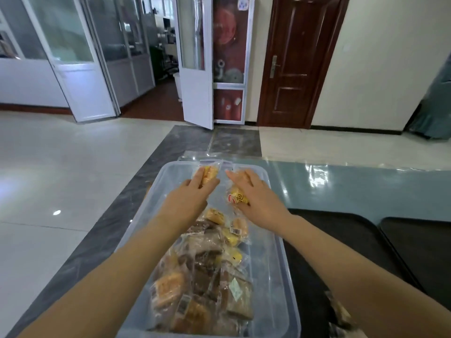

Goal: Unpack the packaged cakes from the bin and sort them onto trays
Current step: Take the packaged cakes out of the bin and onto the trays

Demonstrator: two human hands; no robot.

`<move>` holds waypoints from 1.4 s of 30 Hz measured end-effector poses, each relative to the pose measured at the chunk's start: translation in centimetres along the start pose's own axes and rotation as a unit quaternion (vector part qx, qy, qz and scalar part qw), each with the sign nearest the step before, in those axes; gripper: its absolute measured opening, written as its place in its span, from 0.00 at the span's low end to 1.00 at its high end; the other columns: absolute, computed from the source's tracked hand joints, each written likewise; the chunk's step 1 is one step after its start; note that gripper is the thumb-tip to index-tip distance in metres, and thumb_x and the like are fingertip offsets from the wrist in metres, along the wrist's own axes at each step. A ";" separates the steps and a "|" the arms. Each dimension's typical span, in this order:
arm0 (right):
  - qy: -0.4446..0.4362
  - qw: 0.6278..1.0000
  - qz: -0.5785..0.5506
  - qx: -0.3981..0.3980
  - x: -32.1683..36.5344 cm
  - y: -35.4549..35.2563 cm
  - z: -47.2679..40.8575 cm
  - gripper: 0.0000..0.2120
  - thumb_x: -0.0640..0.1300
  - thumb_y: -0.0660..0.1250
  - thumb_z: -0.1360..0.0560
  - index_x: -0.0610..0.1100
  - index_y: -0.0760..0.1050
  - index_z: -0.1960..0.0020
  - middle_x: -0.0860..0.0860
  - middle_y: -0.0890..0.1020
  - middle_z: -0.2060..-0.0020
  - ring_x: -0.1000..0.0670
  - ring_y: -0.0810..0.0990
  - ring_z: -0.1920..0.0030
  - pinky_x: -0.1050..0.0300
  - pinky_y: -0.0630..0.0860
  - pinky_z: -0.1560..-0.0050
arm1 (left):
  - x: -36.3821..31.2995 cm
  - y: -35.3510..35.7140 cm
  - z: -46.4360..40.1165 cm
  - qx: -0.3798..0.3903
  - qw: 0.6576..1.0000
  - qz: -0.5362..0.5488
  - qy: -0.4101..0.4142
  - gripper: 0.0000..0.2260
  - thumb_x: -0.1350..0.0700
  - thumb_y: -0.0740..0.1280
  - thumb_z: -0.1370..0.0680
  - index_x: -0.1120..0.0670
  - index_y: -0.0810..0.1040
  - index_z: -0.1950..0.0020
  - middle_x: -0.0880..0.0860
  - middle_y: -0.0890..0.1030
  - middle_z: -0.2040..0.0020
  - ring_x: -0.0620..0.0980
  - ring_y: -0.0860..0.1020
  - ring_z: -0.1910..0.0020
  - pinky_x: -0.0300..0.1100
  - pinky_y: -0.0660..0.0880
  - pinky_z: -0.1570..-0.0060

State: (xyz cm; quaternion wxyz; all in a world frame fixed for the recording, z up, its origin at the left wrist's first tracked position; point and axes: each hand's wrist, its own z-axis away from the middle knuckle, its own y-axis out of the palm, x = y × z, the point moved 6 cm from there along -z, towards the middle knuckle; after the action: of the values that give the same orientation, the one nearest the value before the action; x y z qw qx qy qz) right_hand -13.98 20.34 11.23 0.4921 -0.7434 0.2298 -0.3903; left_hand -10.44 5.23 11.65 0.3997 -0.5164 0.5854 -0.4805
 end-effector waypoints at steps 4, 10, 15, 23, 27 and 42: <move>-0.007 0.997 0.001 -0.073 -0.9 -6.6 4.3 0.37 0.55 0.62 0.22 0.66 0.37 0.26 0.51 0.48 0.22 0.45 0.55 0.24 0.45 0.63 0.31 | -5.3 -4.6 -0.2 -0.061 0.998 -0.006 0.027 0.28 0.60 0.57 0.20 0.44 0.51 0.23 0.56 0.47 0.21 0.57 0.70 0.34 0.46 0.76 0.52; 0.047 0.995 0.015 -0.091 -7.7 -11.6 12.0 0.40 0.57 0.65 0.25 0.56 0.42 0.23 0.53 0.50 0.22 0.47 0.56 0.25 0.46 0.61 0.28 | -17.0 -6.4 -1.0 -0.088 0.992 -0.001 0.096 0.27 0.56 0.58 0.19 0.45 0.51 0.23 0.57 0.49 0.22 0.58 0.69 0.32 0.48 0.75 0.43; 0.122 0.990 0.068 -0.024 -15.6 -10.1 20.2 0.41 0.52 0.67 0.24 0.54 0.44 0.22 0.50 0.48 0.22 0.43 0.55 0.25 0.45 0.65 0.31 | -27.1 -3.0 -1.7 -0.028 0.991 -0.002 0.133 0.27 0.54 0.58 0.19 0.46 0.50 0.23 0.57 0.48 0.22 0.60 0.69 0.34 0.51 0.74 0.44; 0.230 0.958 0.090 0.145 -27.4 -1.2 33.1 0.37 0.46 0.64 0.21 0.54 0.42 0.23 0.49 0.45 0.22 0.39 0.54 0.25 0.46 0.72 0.37 | -37.8 11.8 2.5 0.186 0.976 -0.008 0.116 0.33 0.60 0.63 0.22 0.47 0.49 0.23 0.61 0.48 0.23 0.63 0.66 0.33 0.53 0.71 0.41; 0.237 0.949 0.063 0.199 -30.0 2.2 36.5 0.36 0.49 0.62 0.21 0.53 0.43 0.22 0.49 0.46 0.23 0.41 0.49 0.25 0.43 0.70 0.36 | -39.5 18.0 6.0 0.261 0.962 0.018 0.080 0.34 0.59 0.64 0.22 0.46 0.47 0.23 0.60 0.49 0.23 0.62 0.67 0.34 0.52 0.72 0.43; 0.188 0.938 0.098 0.272 -33.2 7.6 38.9 0.44 0.69 0.56 0.26 0.56 0.32 0.24 0.47 0.34 0.24 0.37 0.31 0.26 0.33 0.41 0.28 | -40.1 25.2 9.9 0.270 0.957 0.097 -0.042 0.36 0.35 0.50 0.21 0.45 0.26 0.28 0.51 0.29 0.26 0.57 0.37 0.24 0.54 0.43 0.27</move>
State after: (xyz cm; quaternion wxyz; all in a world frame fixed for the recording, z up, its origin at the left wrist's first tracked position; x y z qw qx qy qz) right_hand -1.87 62.83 -15.67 0.6593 -0.4676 0.2749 -0.5206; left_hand -0.58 43.51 -16.20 0.5929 -0.3497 0.4638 -0.5577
